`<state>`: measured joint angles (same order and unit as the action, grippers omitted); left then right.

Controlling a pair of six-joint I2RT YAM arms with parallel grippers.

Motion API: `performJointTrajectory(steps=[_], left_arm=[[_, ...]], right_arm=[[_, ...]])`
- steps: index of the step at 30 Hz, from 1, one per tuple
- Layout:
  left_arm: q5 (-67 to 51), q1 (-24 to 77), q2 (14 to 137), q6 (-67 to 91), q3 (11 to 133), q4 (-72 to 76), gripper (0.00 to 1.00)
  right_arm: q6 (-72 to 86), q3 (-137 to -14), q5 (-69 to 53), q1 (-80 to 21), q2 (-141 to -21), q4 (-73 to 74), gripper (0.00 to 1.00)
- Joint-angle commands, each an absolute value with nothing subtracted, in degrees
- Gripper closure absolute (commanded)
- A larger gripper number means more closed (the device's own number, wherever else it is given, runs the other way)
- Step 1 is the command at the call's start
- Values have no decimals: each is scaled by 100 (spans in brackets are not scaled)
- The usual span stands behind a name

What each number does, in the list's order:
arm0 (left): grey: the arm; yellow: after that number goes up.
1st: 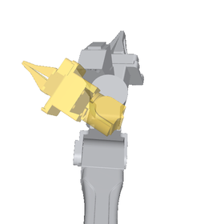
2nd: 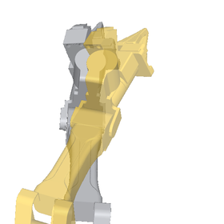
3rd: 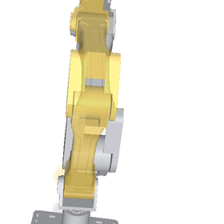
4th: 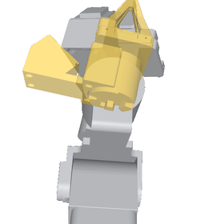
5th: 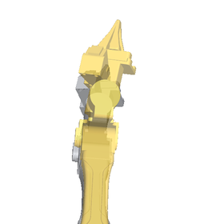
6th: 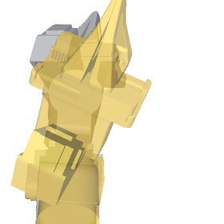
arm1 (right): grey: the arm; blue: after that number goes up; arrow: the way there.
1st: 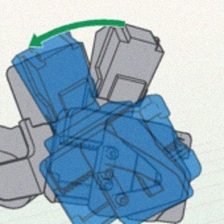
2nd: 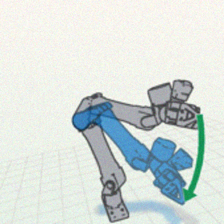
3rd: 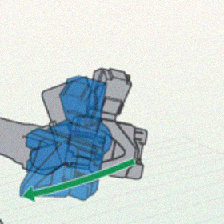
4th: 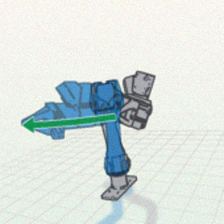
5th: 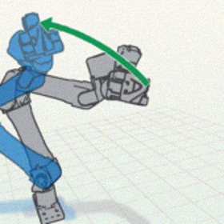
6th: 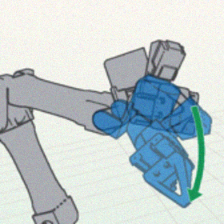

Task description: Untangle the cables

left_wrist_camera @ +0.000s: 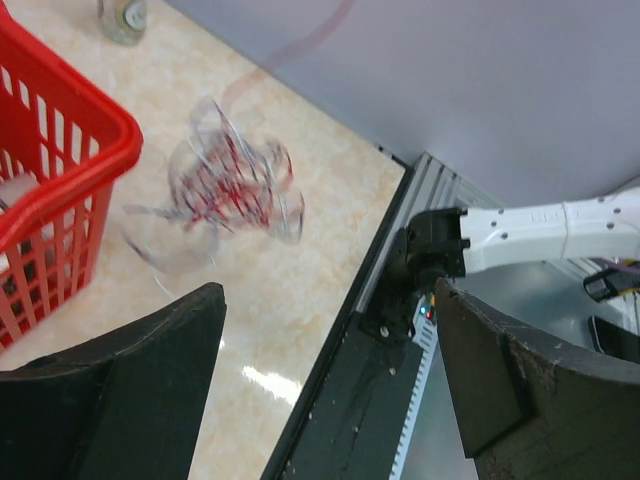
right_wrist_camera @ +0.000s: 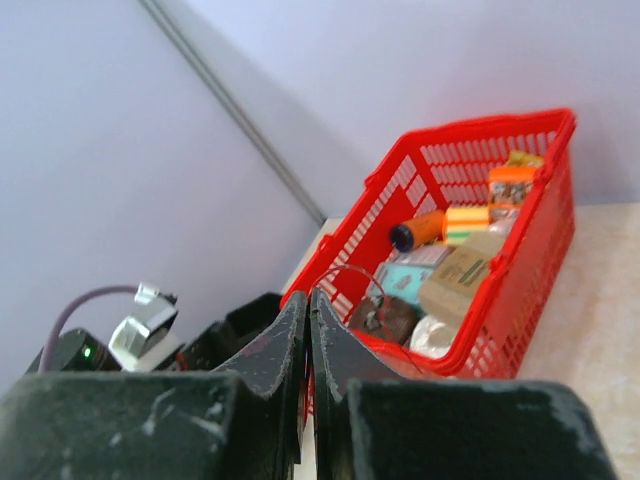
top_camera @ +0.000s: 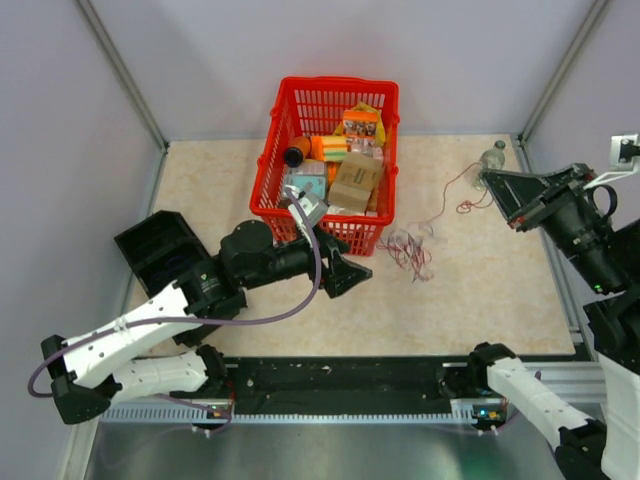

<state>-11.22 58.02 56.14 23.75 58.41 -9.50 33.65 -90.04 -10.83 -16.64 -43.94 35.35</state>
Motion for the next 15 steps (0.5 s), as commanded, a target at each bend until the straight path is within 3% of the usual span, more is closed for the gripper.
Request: performJointTrajectory(steps=[1, 6, 11, 15], left_arm=[[-730, 5818, 5783, 2101, 6275, -316, 10], [-782, 5845, 6098, 2039, 6196, -44, 6], [-870, 6037, 6460, 2214, 5750, 455, 14], [-800, 6205, 6548, 2426, 5493, 966, 8]], right_arm=[[3682, -8956, -2002, -1696, -4623, 3666, 100], [3867, -8711, -2960, -1705, -4720, 3419, 100], [4139, -8350, -3480, -1705, -4623, 3085, 100], [4499, -8700, -4015, -1714, -4833, 2718, 100]])
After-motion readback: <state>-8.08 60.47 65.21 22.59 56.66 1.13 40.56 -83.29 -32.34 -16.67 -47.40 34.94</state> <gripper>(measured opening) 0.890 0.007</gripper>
